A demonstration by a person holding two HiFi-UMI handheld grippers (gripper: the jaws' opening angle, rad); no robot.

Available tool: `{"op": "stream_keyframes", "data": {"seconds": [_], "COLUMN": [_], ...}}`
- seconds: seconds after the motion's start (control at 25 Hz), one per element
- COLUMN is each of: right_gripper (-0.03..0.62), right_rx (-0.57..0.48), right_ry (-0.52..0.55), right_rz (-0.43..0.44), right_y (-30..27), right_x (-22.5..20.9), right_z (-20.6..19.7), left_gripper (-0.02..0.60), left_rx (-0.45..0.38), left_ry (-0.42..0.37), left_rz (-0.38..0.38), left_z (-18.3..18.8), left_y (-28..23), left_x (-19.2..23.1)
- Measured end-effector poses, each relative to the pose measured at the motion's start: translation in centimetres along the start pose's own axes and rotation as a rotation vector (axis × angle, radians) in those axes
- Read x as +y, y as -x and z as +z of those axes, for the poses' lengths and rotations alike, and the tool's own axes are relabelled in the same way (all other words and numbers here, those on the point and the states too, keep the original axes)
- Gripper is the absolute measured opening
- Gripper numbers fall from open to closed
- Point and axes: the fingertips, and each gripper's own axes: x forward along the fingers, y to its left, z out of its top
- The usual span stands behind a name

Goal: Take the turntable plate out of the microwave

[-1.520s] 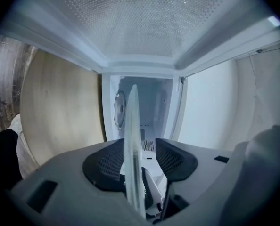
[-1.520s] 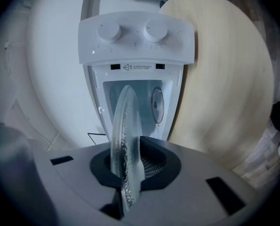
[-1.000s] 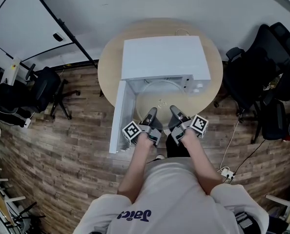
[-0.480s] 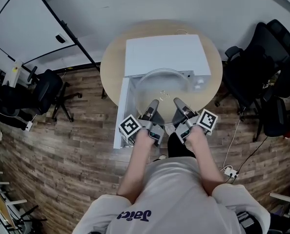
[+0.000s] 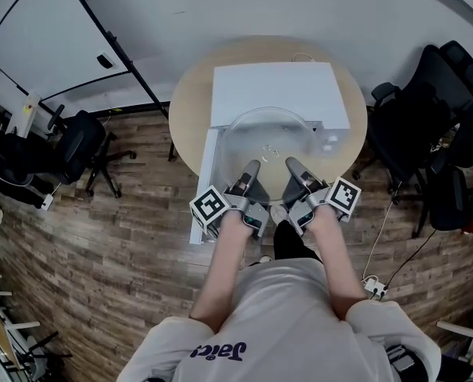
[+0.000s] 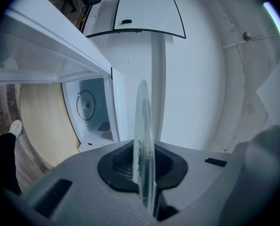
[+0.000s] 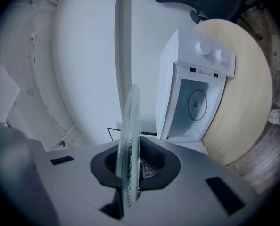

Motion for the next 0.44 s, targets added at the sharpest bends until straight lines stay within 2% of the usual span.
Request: {"op": "stream_keyframes", "data": {"seconds": [0.44], "right_gripper": [0.032], "right_rx": [0.011], "right_ry": [0.032], "right_rz": [-0.006], "right_y": [-0.62], "right_x": [0.32], "right_z": [-0.06], "left_gripper": [0.034], "left_rx": [-0.014], "left_ry": [0.039], "left_rz": [-0.035], "left_z": [0.63], "left_y": [-0.04], "left_x": [-0.17]}}
